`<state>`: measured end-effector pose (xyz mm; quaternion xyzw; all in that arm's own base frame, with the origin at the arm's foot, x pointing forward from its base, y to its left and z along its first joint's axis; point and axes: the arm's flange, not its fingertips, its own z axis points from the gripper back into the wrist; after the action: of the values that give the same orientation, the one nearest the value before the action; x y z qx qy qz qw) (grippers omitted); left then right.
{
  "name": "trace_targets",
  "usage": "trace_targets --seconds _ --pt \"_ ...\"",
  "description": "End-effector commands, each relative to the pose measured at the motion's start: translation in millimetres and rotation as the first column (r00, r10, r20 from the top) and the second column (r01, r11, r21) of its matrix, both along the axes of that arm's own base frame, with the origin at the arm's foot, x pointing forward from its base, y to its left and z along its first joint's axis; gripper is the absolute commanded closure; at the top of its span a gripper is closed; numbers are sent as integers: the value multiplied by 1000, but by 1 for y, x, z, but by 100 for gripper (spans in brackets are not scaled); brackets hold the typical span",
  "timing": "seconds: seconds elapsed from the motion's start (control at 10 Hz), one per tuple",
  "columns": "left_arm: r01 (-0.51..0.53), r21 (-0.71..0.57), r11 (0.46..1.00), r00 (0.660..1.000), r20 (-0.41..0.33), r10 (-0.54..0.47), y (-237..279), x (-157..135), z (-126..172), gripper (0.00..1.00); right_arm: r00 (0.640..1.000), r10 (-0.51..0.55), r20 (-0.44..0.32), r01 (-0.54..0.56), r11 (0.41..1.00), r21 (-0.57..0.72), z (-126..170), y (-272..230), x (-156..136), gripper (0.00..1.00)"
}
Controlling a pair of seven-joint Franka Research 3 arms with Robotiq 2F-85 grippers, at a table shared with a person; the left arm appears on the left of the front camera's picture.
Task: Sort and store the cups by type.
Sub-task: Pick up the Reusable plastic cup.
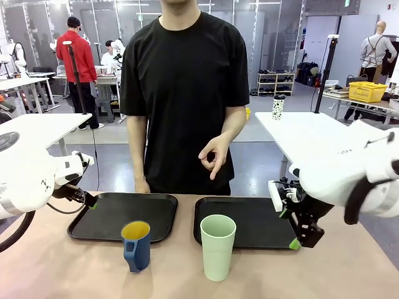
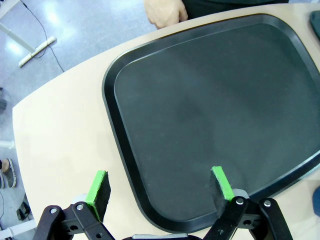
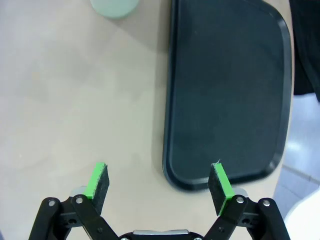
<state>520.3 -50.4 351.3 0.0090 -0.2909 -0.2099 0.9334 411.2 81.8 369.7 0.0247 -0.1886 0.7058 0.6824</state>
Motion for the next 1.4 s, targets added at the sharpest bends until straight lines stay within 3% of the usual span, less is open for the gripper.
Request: trace_targets --seconds 0.0,0.3,0.6,1.3 --pt "5 6 1000 1000 2 -5 -1 0 1 0 996 88 15 -89 979 183 -38 -16 -17 0" --pt "5 6 1000 1000 2 -5 -1 0 1 0 976 214 30 -209 900 381 -59 -24 -17 0" --pt "5 6 1000 1000 2 -5 -1 0 1 0 963 269 33 -244 807 538 -76 -27 -19 0" --pt "5 6 1000 1000 2 -5 -1 0 1 0 968 252 2 -168 640 750 -124 -3 -7 0"
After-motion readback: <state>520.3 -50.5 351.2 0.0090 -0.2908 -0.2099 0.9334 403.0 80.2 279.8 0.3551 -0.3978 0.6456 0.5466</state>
